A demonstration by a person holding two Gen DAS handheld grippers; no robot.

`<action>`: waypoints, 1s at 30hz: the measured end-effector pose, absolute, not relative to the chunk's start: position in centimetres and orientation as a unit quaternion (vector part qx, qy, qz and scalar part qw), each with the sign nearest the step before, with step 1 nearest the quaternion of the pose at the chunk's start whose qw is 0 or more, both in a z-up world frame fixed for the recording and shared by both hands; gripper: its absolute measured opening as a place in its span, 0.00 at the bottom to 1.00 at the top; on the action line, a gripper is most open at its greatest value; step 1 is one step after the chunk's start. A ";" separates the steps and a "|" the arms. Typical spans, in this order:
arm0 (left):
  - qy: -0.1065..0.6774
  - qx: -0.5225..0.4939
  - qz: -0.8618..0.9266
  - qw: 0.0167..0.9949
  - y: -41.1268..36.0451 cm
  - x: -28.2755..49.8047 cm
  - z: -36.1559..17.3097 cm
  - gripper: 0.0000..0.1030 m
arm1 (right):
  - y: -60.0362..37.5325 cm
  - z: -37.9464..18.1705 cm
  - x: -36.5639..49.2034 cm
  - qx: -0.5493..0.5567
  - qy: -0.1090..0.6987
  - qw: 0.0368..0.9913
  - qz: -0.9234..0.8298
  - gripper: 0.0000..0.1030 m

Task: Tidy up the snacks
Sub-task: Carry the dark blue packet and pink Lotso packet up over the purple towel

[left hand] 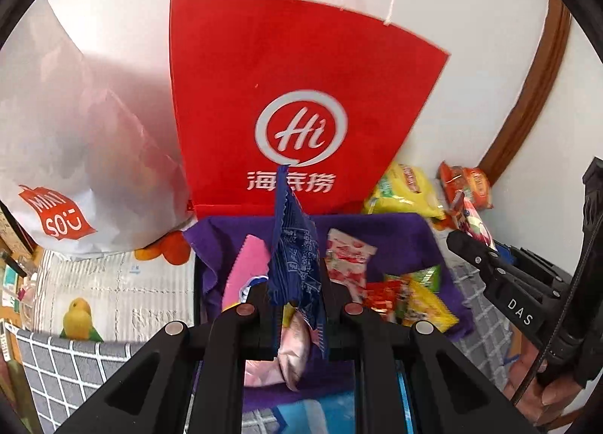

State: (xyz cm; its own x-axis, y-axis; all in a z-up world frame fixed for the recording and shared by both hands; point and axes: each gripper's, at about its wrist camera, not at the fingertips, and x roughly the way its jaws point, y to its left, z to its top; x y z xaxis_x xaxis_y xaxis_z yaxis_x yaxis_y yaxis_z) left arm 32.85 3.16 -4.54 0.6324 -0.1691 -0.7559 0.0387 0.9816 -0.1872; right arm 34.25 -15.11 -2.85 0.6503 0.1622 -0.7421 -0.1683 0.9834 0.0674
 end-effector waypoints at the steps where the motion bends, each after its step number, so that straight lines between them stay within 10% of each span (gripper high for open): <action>1: 0.428 -0.077 -0.058 0.898 3.3 33.1 -5.1 0.13 | -15.0 -3.6 34.8 -0.009 0.418 0.904 0.089 0.21; 30: 0.473 -0.098 -0.064 0.873 4.9 34.7 -8.0 0.13 | -16.3 -7.8 37.0 -0.020 0.467 0.879 0.089 0.22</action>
State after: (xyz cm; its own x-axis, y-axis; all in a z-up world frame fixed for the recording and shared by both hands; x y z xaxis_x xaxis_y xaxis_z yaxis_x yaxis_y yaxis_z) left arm 34.69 4.91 -7.98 0.5443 -0.2038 -0.8138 0.0181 0.9727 -0.2315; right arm 37.03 -16.31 -7.84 0.5472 0.1379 -0.8255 -0.1745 0.9835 0.0486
